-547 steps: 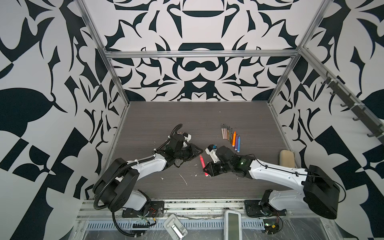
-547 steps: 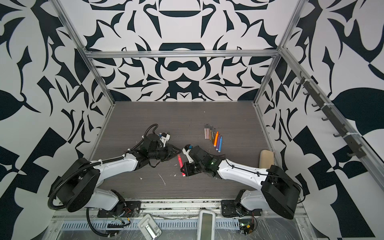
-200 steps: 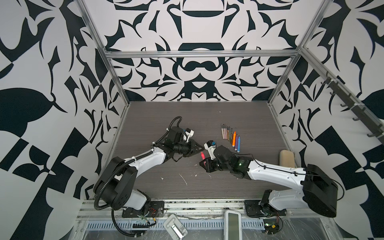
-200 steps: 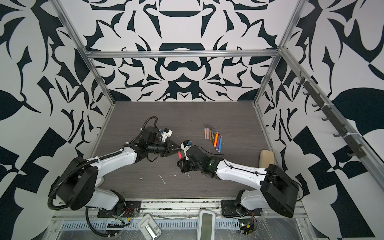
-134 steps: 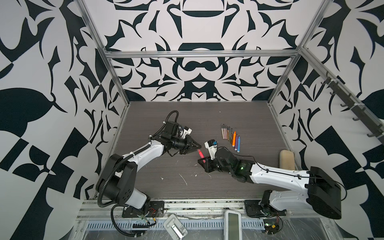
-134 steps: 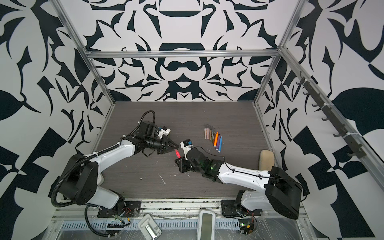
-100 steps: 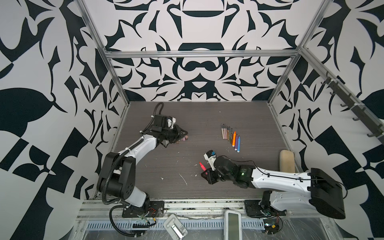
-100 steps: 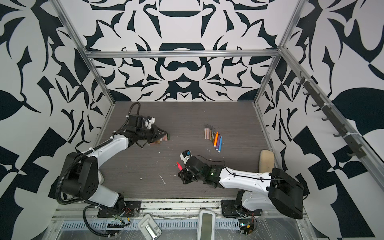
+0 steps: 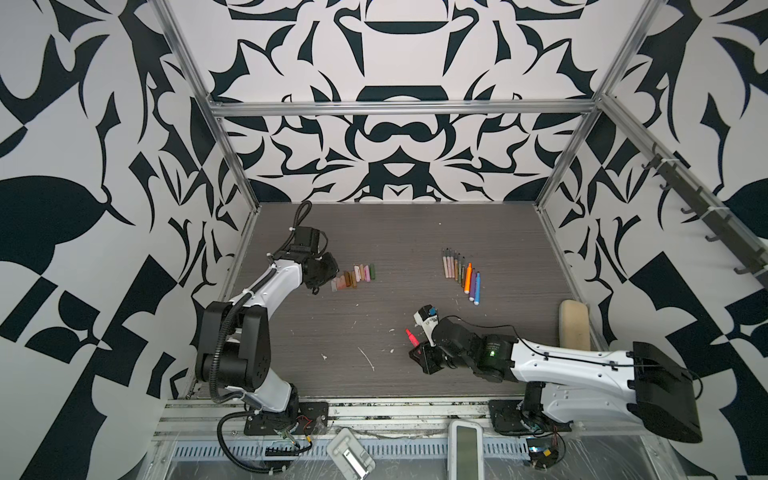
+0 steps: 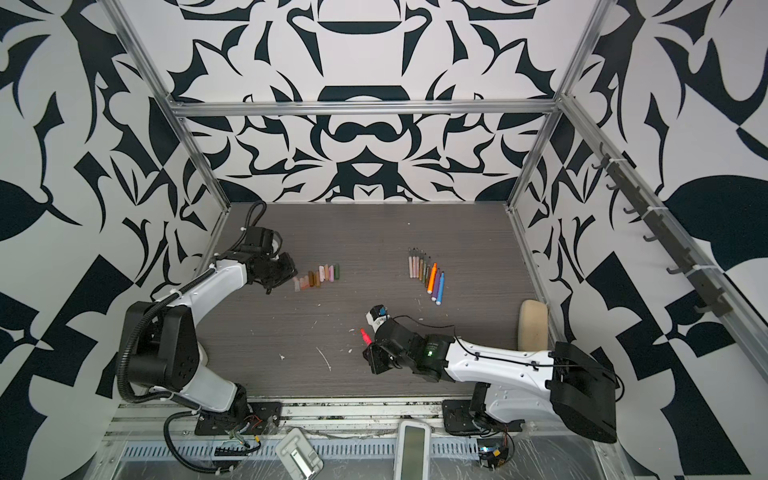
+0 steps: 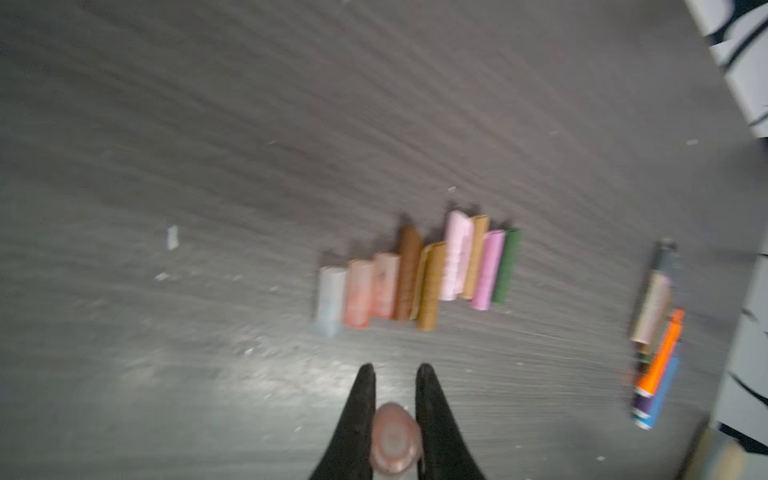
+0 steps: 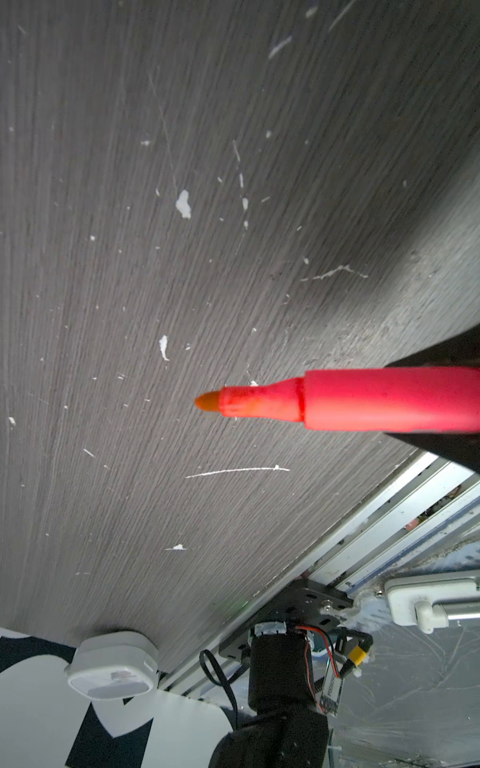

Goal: Open the pen caps
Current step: 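Carry the pink cap to the row of caps with the left gripper and release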

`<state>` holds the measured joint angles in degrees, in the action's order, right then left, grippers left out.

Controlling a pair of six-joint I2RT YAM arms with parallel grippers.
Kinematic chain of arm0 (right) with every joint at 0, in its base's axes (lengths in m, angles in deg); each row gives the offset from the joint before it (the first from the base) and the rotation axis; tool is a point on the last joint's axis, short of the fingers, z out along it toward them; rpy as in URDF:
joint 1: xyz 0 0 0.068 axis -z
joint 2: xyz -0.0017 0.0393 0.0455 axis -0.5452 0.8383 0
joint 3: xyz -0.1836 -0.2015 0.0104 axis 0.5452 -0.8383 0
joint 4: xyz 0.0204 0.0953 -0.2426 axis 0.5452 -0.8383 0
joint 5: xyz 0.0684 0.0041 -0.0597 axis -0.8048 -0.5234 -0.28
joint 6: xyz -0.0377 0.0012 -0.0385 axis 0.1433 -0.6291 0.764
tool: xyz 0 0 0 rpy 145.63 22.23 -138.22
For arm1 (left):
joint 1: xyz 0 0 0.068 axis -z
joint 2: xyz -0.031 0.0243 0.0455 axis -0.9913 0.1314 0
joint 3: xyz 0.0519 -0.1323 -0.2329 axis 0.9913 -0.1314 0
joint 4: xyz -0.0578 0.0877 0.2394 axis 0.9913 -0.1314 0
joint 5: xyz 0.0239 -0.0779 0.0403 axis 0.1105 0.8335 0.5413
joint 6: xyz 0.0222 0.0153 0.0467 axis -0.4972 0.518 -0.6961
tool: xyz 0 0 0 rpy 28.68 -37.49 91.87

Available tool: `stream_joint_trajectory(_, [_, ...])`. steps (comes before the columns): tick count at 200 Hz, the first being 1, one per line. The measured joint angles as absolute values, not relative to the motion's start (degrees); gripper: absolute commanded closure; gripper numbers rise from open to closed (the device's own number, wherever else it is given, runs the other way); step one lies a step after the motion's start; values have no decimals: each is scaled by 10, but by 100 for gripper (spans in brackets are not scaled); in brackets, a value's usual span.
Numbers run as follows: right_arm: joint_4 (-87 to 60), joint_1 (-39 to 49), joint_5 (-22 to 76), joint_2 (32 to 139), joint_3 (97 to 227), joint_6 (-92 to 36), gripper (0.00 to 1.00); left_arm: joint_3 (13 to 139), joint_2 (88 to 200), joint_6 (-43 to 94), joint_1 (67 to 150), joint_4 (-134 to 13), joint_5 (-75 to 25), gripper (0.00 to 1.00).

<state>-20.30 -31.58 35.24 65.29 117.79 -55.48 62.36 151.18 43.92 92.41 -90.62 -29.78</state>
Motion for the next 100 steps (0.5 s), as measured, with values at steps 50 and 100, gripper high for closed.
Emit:
stream_joint_trajectory(50, [-222,-316,354,680,1180,-548,100,609,1547,409,917,-923,-361,100])
stream_joint_trajectory(100, [-238,-316,360,651,1179,-548,100,615,1599,400,907,-905,-350,90])
